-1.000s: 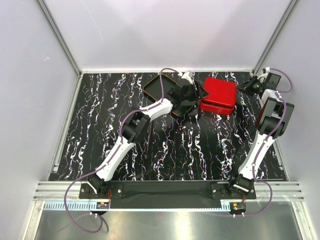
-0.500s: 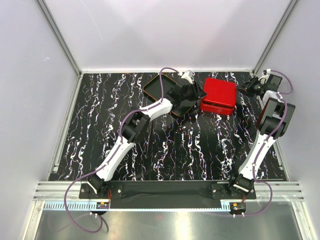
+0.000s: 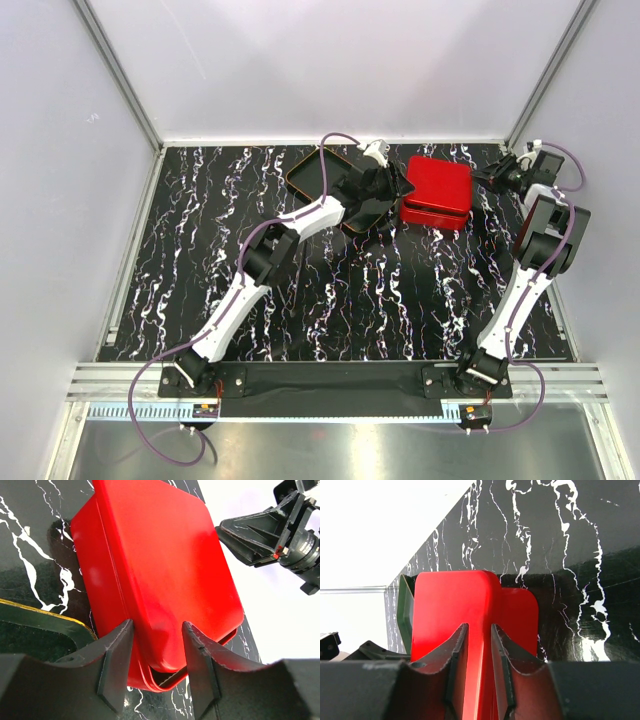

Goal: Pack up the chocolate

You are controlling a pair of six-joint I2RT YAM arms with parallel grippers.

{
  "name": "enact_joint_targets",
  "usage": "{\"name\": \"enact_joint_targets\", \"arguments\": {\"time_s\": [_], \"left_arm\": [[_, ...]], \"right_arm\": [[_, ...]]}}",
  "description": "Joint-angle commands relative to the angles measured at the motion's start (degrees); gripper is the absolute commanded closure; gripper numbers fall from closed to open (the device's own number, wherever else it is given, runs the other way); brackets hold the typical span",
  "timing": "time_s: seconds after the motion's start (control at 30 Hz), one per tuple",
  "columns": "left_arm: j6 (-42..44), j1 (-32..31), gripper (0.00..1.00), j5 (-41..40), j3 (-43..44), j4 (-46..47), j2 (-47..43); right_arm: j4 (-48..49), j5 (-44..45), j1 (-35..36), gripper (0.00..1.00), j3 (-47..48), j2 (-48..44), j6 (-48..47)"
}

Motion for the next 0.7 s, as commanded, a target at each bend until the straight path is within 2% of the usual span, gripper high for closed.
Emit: {"name": "enact_joint_targets", "arguments": {"time_s": [0.0, 0.67], "left_arm": [[1.68, -0.31, 0.51, 1.44, 0.13, 2.10, -6.24], [3.00, -0.31, 0.53, 2.23, -1.19, 1.48, -8.00]], "right_arm": [[1.82, -2.99, 0.10, 0.68, -0.88, -2.14, 2.06], [1.38, -3.95, -0.78, 0.66, -0.62, -3.46, 2.33]]}}
